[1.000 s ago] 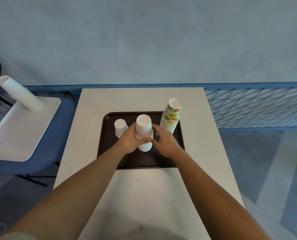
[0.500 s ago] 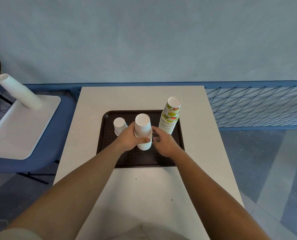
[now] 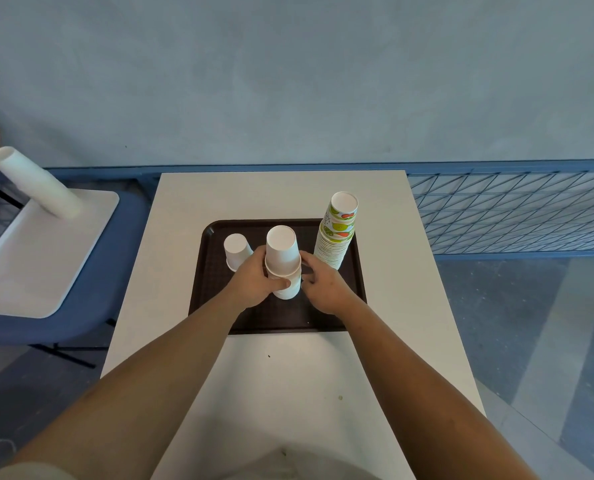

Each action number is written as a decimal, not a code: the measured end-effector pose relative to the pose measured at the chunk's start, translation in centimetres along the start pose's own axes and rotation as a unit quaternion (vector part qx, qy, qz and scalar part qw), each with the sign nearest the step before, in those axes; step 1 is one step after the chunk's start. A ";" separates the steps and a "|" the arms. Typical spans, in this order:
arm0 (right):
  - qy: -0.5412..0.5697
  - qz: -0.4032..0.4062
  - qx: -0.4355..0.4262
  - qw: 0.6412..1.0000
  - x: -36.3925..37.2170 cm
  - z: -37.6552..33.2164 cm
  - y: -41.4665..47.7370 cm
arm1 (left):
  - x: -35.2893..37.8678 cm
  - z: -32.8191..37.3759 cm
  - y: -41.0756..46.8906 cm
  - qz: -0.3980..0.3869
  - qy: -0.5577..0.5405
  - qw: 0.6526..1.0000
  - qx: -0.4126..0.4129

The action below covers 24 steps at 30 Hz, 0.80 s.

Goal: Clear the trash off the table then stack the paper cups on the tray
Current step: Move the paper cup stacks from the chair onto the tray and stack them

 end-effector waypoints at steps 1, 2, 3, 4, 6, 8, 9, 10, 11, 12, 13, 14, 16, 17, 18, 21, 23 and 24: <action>-0.002 -0.003 0.000 1.000 0.1 0.1 0.0 | 0.0 0.1 -0.1 0.002 0.003 1.000 -0.001; -0.002 -0.006 -0.001 1.000 0.2 0.1 0.0 | 0.0 0.1 -0.2 0.003 0.004 1.000 0.000; -0.001 -0.007 -0.004 1.000 0.3 0.0 -0.1 | 0.0 0.1 -0.3 0.003 0.003 1.000 -0.001; 0.003 -0.007 -0.011 1.000 0.2 -0.1 -0.2 | 0.0 0.1 -0.4 0.002 0.001 1.000 -0.001; 0.007 -0.004 -0.020 1.000 0.1 -0.4 -0.4 | -0.2 0.1 -0.8 -0.002 -0.011 1.000 -0.006; -0.001 0.005 -0.018 1.000 -0.1 -0.6 -0.7 | -0.3 0.4 -1.3 -0.003 -0.022 1.000 -0.013; -0.008 0.013 -0.010 1.000 -0.1 -0.5 -0.8 | -0.4 0.6 -1.6 -0.001 -0.023 1.000 -0.016; -0.017 0.023 0.002 1.000 -0.2 -0.4 -0.9 | -0.6 0.7 -1.9 0.003 -0.021 1.000 -0.017; -0.024 0.037 0.015 0.999 -0.2 -0.2 -1.1 | -0.8 0.8 -2.3 0.008 -0.018 1.000 -0.017; -0.029 0.054 0.026 0.998 -0.3 0.1 -1.3 | -1.1 0.9 -2.8 0.015 -0.013 1.000 -0.018; -0.030 0.069 0.036 0.996 -0.3 0.4 -1.5 | -1.5 1.0 -3.3 0.024 -0.007 1.000 -0.019; -0.028 0.082 0.042 0.995 -0.3 0.6 -1.9 | -1.9 1.1 -4.0 0.033 -0.002 0.999 -0.018; -0.031 0.090 0.039 0.995 0.1 0.6 -2.6 | -2.6 1.3 -5.4 0.053 -0.001 0.999 -0.011; -0.038 0.086 0.029 0.995 0.4 0.3 -3.0 | -3.0 1.4 -6.1 0.064 -0.003 0.998 -0.004; -0.045 0.080 0.015 0.996 0.9 -0.1 -3.3 | -3.4 1.5 -6.8 0.073 -0.008 0.997 0.001; -0.048 0.065 -0.022 0.997 2.2 -1.8 -4.1 | -4.4 1.6 -8.8 0.104 -0.048 0.993 0.008; -0.041 0.067 -0.047 0.996 2.8 -3.4 -4.6 | -5.2 1.5 -10.2 0.124 -0.073 0.990 0.012; -0.037 0.065 -0.058 0.995 3.1 -4.3 -4.9 | -5.6 1.5 -10.9 0.132 -0.077 0.988 0.014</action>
Point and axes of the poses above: each hand's wrist, its own y-axis towards the middle knuckle, its own x-axis out of the palm, z = x × y, the point moved 7 cm from there along y, towards the middle knuckle, and after that the axes turned 3 degrees about -y, right-handed, at the moved point
